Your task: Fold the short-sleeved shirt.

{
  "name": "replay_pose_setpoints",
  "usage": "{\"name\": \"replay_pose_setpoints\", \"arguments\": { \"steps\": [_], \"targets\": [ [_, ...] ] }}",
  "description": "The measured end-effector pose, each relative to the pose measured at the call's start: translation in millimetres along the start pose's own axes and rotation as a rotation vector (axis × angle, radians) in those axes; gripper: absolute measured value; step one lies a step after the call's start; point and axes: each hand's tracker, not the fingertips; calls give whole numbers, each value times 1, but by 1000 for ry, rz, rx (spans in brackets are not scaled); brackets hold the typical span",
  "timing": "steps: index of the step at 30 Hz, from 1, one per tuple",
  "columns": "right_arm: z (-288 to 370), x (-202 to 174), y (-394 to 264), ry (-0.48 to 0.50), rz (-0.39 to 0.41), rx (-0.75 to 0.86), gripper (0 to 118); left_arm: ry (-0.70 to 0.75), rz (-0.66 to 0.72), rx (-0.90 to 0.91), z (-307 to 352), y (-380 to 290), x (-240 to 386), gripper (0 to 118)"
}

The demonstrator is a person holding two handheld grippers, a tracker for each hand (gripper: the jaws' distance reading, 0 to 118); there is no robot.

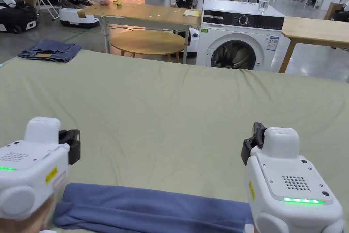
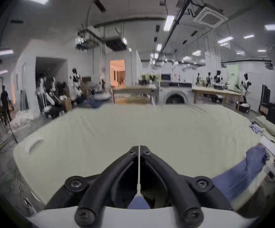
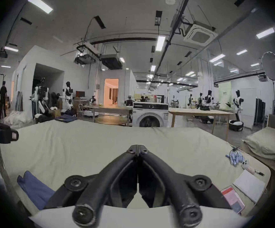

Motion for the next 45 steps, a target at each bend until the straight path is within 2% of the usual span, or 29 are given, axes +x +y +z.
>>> {"name": "replay_pose_setpoints", "arguments": {
  "steps": [4, 6, 9, 10, 11, 14, 16, 17, 19, 24, 28, 29, 30, 31, 32, 34, 37, 45],
  "targets": [
    [-5, -4, -3, 4, 22, -15, 0, -107, 118, -239, -14, -11, -53, 0],
    [-6, -5, -6, -3, 37, -17, 0, -167, 198, -363, -25, -19, -74, 5],
    [-6, -5, -10, 7, 46, -26, 0, -259, 270, -497, -43, -35, -100, 29],
    [-7, -5, -11, 7, 49, -31, 0, -286, 291, -536, -48, -39, -105, 43],
    [-8, -4, -12, 7, 51, -37, 0, -311, 314, -564, -54, -43, -112, 50],
    [-9, -1, -16, 18, 48, -56, 0, -424, 429, -640, -67, -53, -126, 59],
    [-10, 1, -19, 16, 51, -68, 0, -524, 533, -691, -79, -65, -135, 71],
    [-10, 3, -20, 14, 52, -73, 0, -562, 576, -733, -86, -72, -137, 72],
    [-11, 5, -23, 12, 51, -85, 0, -597, 608, -779, -93, -84, -134, 72],
    [-13, 10, -29, 5, 50, -111, 0, -705, 720, -708, -102, -97, -121, 72],
    [-15, 11, -33, 7, 31, -135, 0, -797, 743, -705, -109, -107, -103, 70],
    [-15, 12, -34, 8, 28, -140, 0, -786, 740, -707, -110, -108, -100, 63],
    [-15, 12, -35, 9, 26, -143, 0, -780, 729, -710, -110, -108, -99, 50],
    [-15, 12, -36, 11, 25, -147, 0, -713, 684, -730, -110, -109, -97, 23],
    [-15, 12, -36, 12, 27, -148, 0, -658, 651, -749, -110, -110, -95, 8],
    [-15, 13, -36, 10, 35, -151, 0, -692, 698, -723, -107, -111, -98, 6],
    [-16, 16, -38, 10, 31, -158, 0, -651, 601, -698, -98, -100, -89, 4],
    [-18, 25, -39, 5, 23, -174, 0, -599, 576, -671, -78, -64, -93, 4]
  ]
}}
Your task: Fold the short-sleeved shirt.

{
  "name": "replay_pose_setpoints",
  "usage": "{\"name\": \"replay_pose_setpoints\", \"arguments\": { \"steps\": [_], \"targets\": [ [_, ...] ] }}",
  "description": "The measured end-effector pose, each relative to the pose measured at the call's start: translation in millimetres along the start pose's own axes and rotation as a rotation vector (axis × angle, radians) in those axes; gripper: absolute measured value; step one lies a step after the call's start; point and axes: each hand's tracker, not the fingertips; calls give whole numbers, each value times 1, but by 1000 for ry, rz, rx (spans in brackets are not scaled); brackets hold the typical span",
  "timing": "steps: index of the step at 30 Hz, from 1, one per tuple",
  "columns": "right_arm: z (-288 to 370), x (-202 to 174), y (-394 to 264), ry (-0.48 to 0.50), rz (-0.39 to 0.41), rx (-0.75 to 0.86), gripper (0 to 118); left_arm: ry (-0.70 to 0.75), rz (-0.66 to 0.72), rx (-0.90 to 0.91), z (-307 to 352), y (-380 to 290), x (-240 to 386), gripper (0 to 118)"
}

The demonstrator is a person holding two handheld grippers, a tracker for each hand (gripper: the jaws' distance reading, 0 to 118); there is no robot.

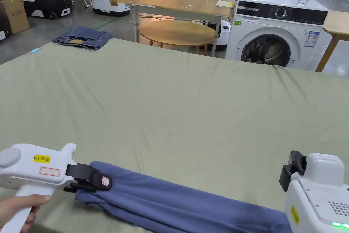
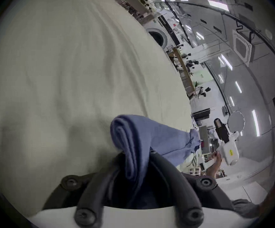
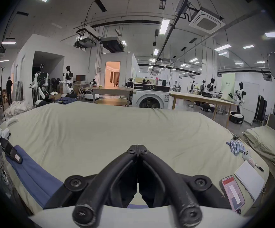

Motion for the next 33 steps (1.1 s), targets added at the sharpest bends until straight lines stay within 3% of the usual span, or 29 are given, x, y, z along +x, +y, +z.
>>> {"name": "replay_pose_setpoints", "arguments": {
  "steps": [6, 12, 18, 26, 29, 33],
  "targets": [
    [0, 3, 1, 3, -9, -1, 0, 38, -6, 43, 48, 14, 11, 4],
    [-1, 3, 0, 13, -9, 10, 0, 339, -33, 52, 84, 22, 27, 4],
    [-2, 2, -2, 25, -19, 4, 0, 285, -27, 45, 74, 21, 62, 4],
    [1, 6, -7, 18, -12, -9, 0, 3, -28, -51, 19, 12, 121, 4],
    [2, 9, -9, 14, -15, -18, 0, -13, -45, -106, -20, 9, 142, 4],
    [5, 12, -12, 5, -14, -31, 0, 86, -109, -206, -83, 5, 154, 4]
  ]
}}
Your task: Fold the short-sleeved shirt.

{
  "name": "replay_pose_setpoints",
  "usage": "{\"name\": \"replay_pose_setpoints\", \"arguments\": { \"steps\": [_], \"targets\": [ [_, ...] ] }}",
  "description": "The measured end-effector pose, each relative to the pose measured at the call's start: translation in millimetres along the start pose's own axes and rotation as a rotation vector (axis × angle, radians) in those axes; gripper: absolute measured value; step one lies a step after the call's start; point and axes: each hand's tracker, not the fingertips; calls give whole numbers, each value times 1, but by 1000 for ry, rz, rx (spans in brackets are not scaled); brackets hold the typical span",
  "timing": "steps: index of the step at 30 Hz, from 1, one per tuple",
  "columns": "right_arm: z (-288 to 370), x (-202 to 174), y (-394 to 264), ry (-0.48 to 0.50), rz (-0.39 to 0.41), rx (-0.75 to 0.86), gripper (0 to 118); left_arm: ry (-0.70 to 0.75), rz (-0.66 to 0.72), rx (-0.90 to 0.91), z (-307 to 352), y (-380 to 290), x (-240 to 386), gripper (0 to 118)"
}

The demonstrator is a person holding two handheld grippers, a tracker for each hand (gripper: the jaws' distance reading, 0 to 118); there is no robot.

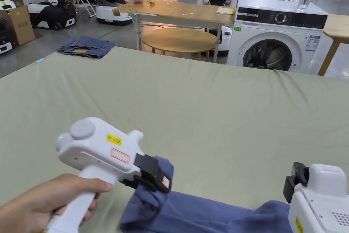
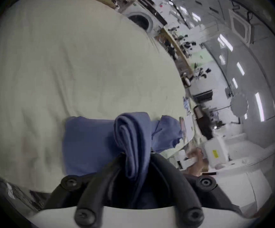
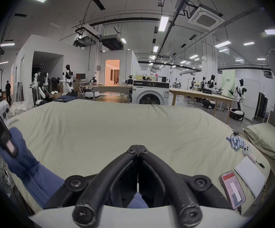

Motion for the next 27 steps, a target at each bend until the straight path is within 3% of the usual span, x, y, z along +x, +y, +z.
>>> {"name": "replay_pose_setpoints", "arguments": {
  "steps": [7, 11, 12, 15, 16, 18, 23, 24, 27],
  "targets": [
    [5, 9, -5, -26, 1, -21, 0, 188, 15, -98, -88, 1, -4, 4],
    [6, 12, -7, -37, 1, -31, 0, 166, 53, -105, -103, -2, -9, 4],
    [6, 12, -7, -37, 2, -32, 0, 147, 63, -106, -100, -2, -6, 9],
    [7, 13, -8, -40, 0, -36, 0, 87, 69, -86, -88, -7, 1, 47],
    [7, 13, -7, -37, -2, -36, 0, 91, 44, -77, -82, -4, 11, 55],
    [8, 13, -7, -37, -1, -35, 0, 122, -15, -51, -68, -5, 23, 55],
    [8, 12, -6, -32, -9, -36, 0, -9, -26, 0, -32, -8, 34, 54],
    [8, 12, -6, -31, -13, -35, 0, -11, -44, 10, -28, -7, 35, 49],
    [9, 11, -6, -30, -19, -29, 0, -3, -59, 48, -21, -8, 26, 19]
  ]
}}
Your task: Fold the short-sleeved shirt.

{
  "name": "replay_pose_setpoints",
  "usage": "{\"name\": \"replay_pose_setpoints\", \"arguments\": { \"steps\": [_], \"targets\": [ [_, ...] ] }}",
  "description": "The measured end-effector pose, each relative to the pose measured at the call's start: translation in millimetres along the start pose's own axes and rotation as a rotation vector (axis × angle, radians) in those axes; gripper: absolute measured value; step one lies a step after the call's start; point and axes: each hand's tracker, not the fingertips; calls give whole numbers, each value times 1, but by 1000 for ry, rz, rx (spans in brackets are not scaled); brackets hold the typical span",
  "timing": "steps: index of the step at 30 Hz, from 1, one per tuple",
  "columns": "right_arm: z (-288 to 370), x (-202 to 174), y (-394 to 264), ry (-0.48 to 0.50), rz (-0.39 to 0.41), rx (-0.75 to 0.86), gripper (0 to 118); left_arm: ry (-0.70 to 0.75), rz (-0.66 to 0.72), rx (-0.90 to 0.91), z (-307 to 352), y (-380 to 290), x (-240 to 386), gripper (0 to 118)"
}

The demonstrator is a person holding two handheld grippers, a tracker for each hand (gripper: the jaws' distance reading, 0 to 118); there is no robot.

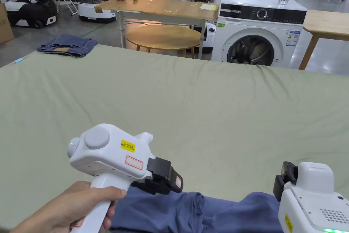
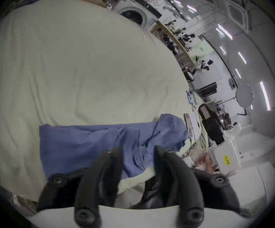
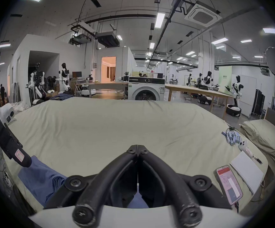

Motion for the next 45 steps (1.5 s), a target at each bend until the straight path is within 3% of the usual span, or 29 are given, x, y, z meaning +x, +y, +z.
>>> {"name": "replay_pose_setpoints", "arguments": {
  "steps": [4, 12, 18, 28, 33, 37, 41, 45],
  "targets": [
    [2, 0, 2, 3, 1, 7, 0, 94, 16, 10, -15, -4, -17, 6],
    [4, 2, 4, -1, 5, 9, 0, -127, 24, -102, -85, -27, -37, 5],
    [10, 3, 5, -8, -8, 26, 0, -176, 104, -63, -109, -36, -59, 1],
    [9, 0, 5, 4, -17, 25, 0, -238, 114, -52, -105, -33, -60, 1],
    [10, -1, 8, 8, -11, 30, 0, -230, 108, -18, -58, -26, -62, 24],
    [7, -3, 9, 13, -5, 31, 0, -168, 62, 63, -2, -20, -78, 60],
    [5, -5, 10, 18, -10, 26, 0, -34, 57, 125, 39, -21, -106, 71],
    [5, -8, 13, 24, -21, 27, 0, -9, 121, 118, 46, -26, -138, 72]
  ]
}}
